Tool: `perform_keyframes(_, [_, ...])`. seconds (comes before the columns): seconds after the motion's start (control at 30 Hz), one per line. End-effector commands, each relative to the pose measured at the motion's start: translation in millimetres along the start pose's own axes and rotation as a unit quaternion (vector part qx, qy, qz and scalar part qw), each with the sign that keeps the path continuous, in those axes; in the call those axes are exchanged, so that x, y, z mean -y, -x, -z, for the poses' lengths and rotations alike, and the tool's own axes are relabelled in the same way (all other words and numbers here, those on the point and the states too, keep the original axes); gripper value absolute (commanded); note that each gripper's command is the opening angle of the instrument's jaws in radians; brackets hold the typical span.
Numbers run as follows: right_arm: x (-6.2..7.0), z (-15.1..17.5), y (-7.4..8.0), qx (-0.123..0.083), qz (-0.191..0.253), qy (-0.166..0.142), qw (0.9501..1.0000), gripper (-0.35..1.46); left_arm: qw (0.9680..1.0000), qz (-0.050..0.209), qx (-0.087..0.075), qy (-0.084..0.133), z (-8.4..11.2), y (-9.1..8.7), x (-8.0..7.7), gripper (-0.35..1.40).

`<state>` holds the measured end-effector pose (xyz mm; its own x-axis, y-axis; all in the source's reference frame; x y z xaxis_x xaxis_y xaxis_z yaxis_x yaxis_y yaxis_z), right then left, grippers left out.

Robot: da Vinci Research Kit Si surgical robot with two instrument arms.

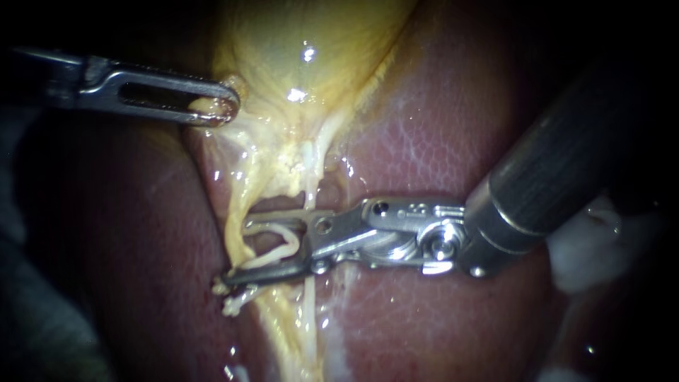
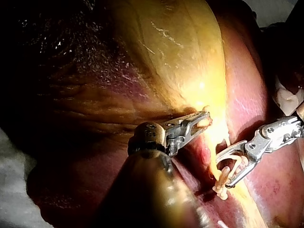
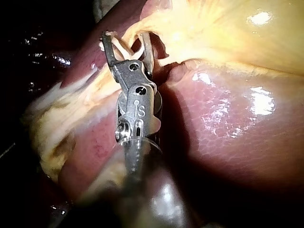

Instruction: Clipping third clip left tube

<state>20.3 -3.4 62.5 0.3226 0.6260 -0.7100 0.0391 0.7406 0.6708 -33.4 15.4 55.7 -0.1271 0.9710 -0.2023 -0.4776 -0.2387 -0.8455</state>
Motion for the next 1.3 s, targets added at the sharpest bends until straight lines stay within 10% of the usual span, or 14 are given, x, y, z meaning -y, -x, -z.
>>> perform_keyframes(0.03, [0.2, 0.2, -0.2, 0.000, -0.001, -0.001, 1.0000, 0.49, 1.0000, 0.000, 0.000, 0.000, 0.0, 0.0, 0.0, -0.35])
perform_keyframes(0.67, [0.7, 5.7, -0.3, -0.001, -0.007, -0.021, 0.9998, 0.50, 1.0000, 0.000, 0.000, 0.000, 0.0, 0.0, 0.0, -0.35])
perform_keyframes(1.3, [-3.2, 8.0, 2.1, -0.026, -0.061, -0.056, 0.9962, 0.50, 1.0000, 0.000, 0.000, 0.000, 0.0, 0.1, 0.1, -0.35])
